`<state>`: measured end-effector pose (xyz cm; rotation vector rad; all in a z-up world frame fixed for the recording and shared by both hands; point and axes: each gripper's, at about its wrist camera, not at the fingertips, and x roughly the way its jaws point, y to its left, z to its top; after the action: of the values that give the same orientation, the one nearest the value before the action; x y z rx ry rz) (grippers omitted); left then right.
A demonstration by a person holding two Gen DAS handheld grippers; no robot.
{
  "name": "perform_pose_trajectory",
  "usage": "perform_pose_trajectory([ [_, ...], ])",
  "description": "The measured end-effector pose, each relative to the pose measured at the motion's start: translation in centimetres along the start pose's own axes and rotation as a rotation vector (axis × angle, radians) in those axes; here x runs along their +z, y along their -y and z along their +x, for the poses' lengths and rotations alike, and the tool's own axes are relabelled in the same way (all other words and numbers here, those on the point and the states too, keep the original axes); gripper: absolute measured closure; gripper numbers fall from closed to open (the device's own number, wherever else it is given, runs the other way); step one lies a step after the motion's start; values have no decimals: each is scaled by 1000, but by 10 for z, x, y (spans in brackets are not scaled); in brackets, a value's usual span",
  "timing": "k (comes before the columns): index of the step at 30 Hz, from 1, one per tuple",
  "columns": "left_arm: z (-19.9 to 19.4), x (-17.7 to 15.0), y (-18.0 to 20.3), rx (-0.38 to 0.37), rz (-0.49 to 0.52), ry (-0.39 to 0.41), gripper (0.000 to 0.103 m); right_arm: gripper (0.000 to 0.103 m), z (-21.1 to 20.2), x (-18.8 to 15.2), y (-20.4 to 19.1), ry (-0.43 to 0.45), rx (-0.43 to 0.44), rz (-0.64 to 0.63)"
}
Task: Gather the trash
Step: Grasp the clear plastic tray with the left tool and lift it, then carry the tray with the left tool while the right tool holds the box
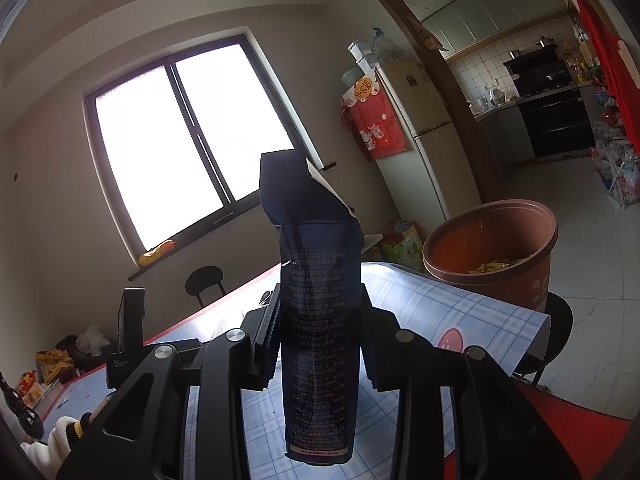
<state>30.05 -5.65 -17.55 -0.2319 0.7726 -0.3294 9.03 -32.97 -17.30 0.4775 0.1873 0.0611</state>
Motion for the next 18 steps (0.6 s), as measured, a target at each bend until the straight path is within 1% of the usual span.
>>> perform_pose_trajectory([
  [5, -24, 7, -1, -57, 15, 77, 93, 69, 2, -1, -9, -5, -9, -39],
  [6, -32, 11, 0, -65, 24, 106, 93, 69, 2, -1, -11, -5, -12, -50],
  [9, -59, 20, 7, -51, 69, 211, 93, 70, 3, -2, -18, -5, -24, -88],
  [10, -67, 22, 9, -56, 76, 234, 93, 70, 3, -3, -20, -5, -28, -101],
  [14, -86, 26, 14, -85, 74, 272, 93, 70, 1, -5, -28, -15, -41, -129],
  [16, -94, 26, 16, -90, 71, 288, 93, 70, 2, 0, -28, -29, -38, -110],
  [18, -102, 28, 16, -93, 66, 305, 93, 70, 1, 12, -24, -28, -20, -69],
])
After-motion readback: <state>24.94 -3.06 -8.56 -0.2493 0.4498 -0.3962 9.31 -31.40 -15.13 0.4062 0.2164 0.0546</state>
